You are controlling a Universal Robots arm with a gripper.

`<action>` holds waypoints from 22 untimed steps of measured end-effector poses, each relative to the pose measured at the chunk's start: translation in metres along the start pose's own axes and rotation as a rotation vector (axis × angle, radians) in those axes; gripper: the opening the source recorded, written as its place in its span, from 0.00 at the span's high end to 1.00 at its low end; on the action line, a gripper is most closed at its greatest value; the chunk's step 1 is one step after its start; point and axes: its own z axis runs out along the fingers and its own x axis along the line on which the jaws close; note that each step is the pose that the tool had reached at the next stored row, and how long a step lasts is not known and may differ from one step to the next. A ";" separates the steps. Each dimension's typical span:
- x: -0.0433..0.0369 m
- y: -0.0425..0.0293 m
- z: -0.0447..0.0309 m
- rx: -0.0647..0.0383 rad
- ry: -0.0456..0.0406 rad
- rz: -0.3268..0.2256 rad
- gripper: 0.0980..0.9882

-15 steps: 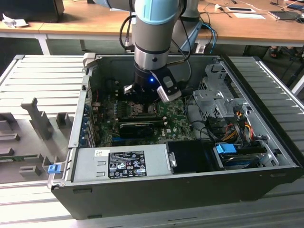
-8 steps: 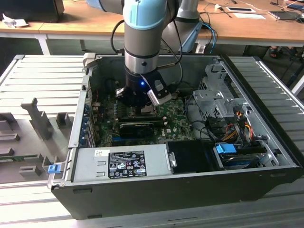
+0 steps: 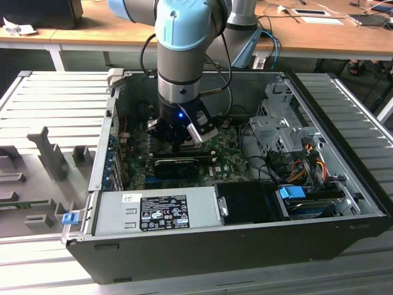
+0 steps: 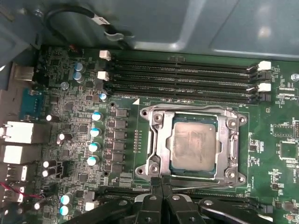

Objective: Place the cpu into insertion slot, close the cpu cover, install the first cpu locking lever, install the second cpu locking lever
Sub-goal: 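Install the second cpu locking lever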

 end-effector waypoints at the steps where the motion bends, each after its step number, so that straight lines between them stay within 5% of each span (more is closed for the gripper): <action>1: 0.0004 -0.0006 -0.0001 -0.003 -0.0003 0.000 0.99; 2: 0.0036 -0.0038 -0.0004 -0.022 -0.0019 0.000 0.99; 9: 0.0106 -0.0147 -0.0016 -0.076 -0.0114 -0.003 0.99; 22: 0.0154 -0.0221 0.0025 -0.122 -0.0244 -0.015 0.99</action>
